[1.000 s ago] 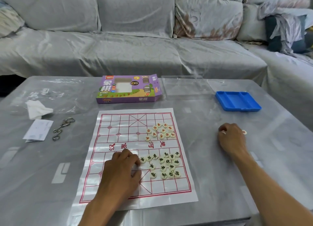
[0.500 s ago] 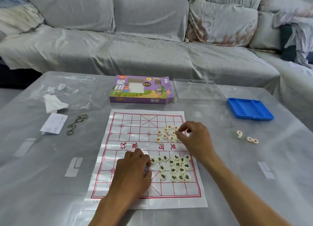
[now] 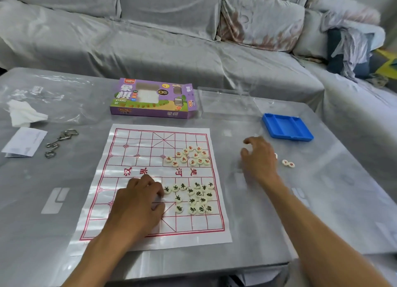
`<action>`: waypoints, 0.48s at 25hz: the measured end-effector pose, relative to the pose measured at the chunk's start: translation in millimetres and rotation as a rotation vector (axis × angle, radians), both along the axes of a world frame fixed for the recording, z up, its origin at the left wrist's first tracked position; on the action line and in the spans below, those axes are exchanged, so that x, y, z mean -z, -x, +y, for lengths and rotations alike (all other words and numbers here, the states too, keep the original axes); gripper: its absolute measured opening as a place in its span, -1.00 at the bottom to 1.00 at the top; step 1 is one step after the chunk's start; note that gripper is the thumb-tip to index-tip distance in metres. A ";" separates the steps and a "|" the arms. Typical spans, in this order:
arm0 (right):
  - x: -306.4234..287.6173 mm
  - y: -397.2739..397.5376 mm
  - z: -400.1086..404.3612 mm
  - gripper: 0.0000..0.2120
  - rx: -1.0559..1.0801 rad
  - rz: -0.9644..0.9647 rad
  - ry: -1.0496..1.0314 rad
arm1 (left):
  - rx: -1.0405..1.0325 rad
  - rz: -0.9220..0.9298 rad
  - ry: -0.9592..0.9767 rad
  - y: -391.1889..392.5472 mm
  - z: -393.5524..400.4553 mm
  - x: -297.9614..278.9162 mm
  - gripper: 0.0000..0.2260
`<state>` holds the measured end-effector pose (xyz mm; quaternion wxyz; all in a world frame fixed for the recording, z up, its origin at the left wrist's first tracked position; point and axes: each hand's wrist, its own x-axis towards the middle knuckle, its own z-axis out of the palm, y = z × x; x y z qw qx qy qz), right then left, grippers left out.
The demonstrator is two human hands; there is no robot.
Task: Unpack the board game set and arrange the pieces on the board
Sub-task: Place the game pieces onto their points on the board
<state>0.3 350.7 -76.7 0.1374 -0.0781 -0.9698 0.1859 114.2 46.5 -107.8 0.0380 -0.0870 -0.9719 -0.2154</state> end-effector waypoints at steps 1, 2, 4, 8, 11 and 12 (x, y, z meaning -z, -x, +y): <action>2.5 -2.3 32.0 -0.67 0.128 -0.071 -0.032 | 0.001 -0.001 0.009 -0.4 0.9 0.8 -0.89; 8.2 -4.5 57.6 -0.62 0.221 -0.123 -0.032 | -0.003 0.004 0.018 -0.5 2.1 2.0 -0.89; 22.0 -3.4 81.7 -0.68 0.289 -0.143 0.016 | -0.019 0.014 0.026 0.2 3.9 2.9 -0.88; 28.7 2.1 84.8 -0.82 0.241 -0.063 0.043 | -0.043 0.005 0.042 3.7 7.8 0.1 -0.87; 22.1 -3.4 77.1 -0.87 0.218 -0.030 0.131 | -0.042 0.005 0.033 1.8 6.9 -1.1 -0.85; 18.1 -4.4 72.3 -0.91 0.222 -0.019 0.199 | -0.036 0.000 0.031 1.4 6.2 -1.2 -0.85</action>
